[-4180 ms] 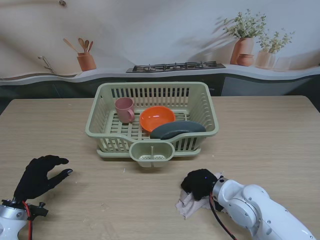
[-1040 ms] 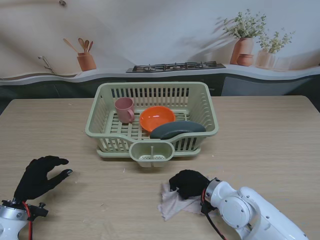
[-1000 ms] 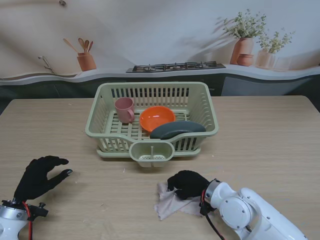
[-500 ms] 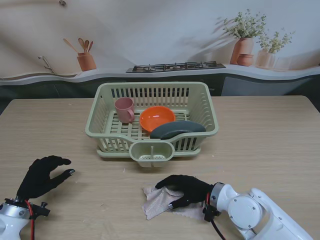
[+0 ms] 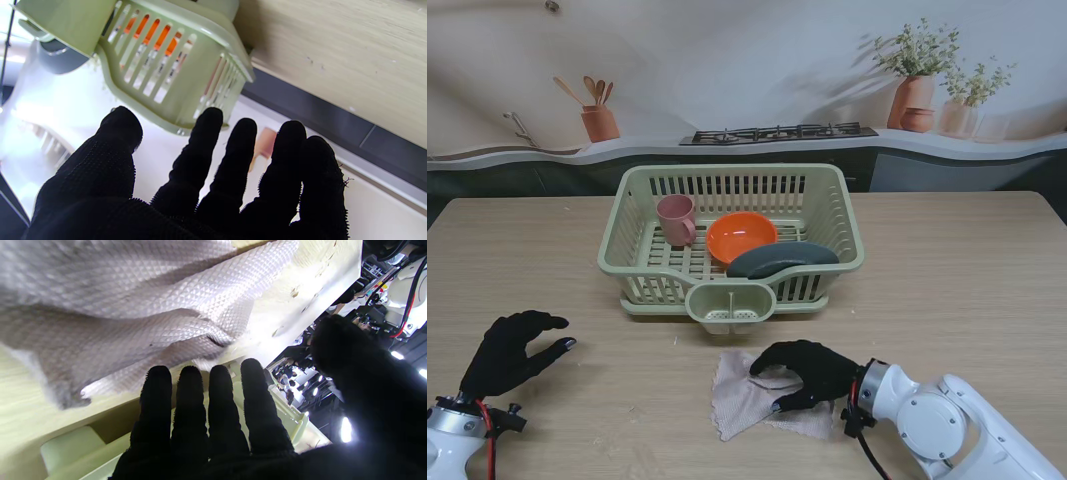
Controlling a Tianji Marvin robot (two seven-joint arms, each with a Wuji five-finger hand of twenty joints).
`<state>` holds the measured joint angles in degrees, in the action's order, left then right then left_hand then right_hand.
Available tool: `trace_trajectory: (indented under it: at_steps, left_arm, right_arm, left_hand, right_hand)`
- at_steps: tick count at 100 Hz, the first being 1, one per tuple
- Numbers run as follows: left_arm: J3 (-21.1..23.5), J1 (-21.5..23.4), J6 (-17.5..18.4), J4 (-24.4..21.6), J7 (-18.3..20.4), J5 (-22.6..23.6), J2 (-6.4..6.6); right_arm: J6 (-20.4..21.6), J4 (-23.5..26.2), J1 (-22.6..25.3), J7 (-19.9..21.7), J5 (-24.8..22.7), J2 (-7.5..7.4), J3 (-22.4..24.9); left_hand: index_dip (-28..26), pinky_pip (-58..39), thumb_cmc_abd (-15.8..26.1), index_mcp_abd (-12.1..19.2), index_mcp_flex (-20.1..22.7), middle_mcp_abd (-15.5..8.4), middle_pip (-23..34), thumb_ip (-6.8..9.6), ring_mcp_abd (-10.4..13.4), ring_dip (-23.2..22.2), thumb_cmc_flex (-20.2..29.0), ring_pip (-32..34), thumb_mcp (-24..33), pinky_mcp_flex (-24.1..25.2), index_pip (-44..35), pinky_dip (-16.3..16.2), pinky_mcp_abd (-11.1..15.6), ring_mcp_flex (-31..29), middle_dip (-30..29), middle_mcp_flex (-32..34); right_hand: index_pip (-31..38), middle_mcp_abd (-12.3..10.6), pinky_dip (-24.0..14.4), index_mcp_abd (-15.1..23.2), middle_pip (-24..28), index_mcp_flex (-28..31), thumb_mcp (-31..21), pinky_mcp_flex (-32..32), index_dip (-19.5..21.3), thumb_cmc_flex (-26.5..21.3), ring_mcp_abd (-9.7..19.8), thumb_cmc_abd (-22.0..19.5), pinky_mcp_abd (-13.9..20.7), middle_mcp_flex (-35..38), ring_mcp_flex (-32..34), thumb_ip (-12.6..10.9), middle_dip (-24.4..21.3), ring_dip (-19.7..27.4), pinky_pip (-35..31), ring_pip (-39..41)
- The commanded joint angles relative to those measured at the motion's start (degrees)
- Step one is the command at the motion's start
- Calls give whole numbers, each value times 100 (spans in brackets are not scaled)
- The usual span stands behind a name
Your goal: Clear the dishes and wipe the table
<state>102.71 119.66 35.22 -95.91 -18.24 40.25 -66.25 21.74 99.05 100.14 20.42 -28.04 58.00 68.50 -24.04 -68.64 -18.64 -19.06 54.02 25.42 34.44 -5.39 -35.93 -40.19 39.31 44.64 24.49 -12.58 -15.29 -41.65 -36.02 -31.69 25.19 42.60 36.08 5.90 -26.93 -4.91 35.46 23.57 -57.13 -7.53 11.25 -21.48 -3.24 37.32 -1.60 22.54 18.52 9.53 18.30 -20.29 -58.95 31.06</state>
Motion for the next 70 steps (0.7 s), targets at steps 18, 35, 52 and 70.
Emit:
trace_trajectory:
  at_steps: [18, 35, 52, 70]
  left_arm:
    - [23, 21, 78, -12, -15, 57, -11]
    - [22, 27, 72, -22, 17, 53, -4]
    - [33, 26, 105, -24, 71, 33, 2]
    - [33, 100, 35, -152, 246, -16, 28]
  right_arm:
    - [320, 34, 226, -5, -162, -15, 330]
    - [411, 86, 356, -67, -194, -1, 525]
    - [501, 99, 433, -97, -281, 3, 703]
    - [522, 39, 517, -255, -420, 38, 898]
  left_hand:
    - [-40, -30, 215, -35, 217, 136, -16, 155, -206, -37, 168, 3, -120, 86, 18, 67, 61, 139, -116, -84]
    - [-40, -29, 212, -33, 216, 146, -17, 154, -202, -38, 168, 4, -115, 86, 19, 66, 61, 136, -116, -87]
    - [-42, -31, 210, -33, 219, 153, -20, 155, -205, -38, 169, 2, -102, 83, 17, 66, 60, 139, -118, -88]
    - [-42, -33, 208, -37, 216, 147, -22, 153, -206, -35, 174, -2, -98, 82, 20, 65, 64, 139, -119, -90]
  right_hand:
    - [193, -170, -13, 398, 33, -133, -31, 146, 152, 184, 32, 253, -38, -109, -102, 52, 33, 21, -89, -63]
    - [128, -113, -54, 526, -63, -168, 26, 153, 124, 220, 12, 210, -127, -165, -78, 61, -8, 54, -83, -119]
    - [292, 36, -326, 57, 378, -25, 3, -15, 203, 178, -129, 251, -135, 15, 98, 52, 180, -295, -438, 588]
    - [720, 167, -523, -159, 987, 130, 29, -267, 409, -8, -316, 243, -74, 247, 264, 21, 414, -663, -982, 1364]
